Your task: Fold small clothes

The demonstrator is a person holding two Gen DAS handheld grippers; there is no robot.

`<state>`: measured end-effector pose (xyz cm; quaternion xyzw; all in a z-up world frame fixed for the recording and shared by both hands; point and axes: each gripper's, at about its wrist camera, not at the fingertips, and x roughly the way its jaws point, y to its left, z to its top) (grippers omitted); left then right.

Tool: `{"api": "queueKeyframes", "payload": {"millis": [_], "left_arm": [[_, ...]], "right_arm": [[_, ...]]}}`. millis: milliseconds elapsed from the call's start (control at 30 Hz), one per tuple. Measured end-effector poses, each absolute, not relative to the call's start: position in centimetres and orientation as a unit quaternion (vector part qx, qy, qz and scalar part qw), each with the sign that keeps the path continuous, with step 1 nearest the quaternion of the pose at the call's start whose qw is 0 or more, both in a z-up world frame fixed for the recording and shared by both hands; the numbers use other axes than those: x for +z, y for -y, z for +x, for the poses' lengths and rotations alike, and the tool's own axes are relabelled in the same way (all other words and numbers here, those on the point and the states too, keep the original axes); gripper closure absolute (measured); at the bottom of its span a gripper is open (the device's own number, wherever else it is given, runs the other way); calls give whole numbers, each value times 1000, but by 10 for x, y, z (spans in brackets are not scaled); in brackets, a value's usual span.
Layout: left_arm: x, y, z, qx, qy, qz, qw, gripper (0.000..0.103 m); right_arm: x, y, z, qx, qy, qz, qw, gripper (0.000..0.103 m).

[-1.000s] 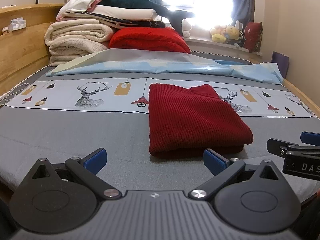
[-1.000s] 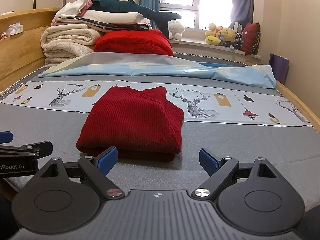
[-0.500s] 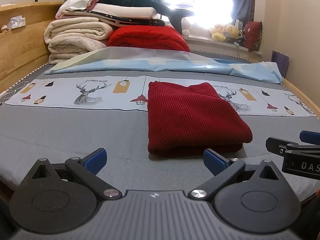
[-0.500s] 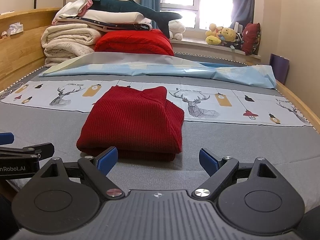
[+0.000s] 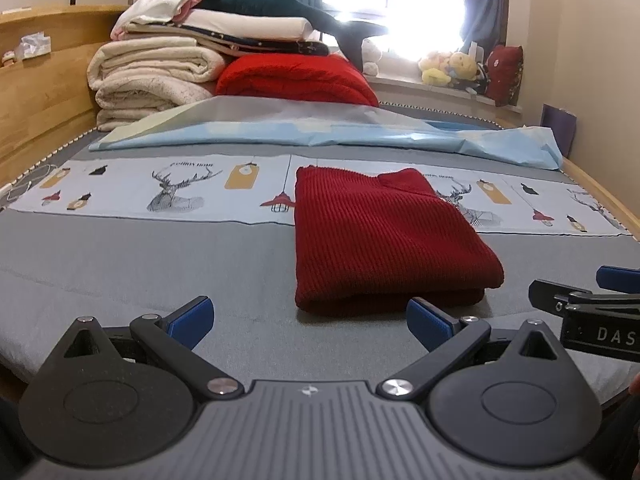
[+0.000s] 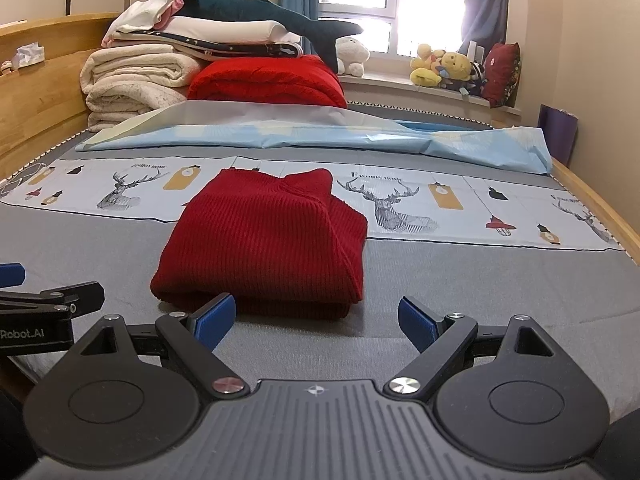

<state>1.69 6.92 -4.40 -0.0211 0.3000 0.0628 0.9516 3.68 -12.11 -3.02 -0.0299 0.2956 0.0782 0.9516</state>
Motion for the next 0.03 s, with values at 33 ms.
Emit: {"api": "queueKeyframes", "payload": {"millis": [33], "left_arm": [[-44,-69,16,63,-300,-20,952,1]], "right_arm": [[-31,121,37,79,-296,-30,952,14]]}}
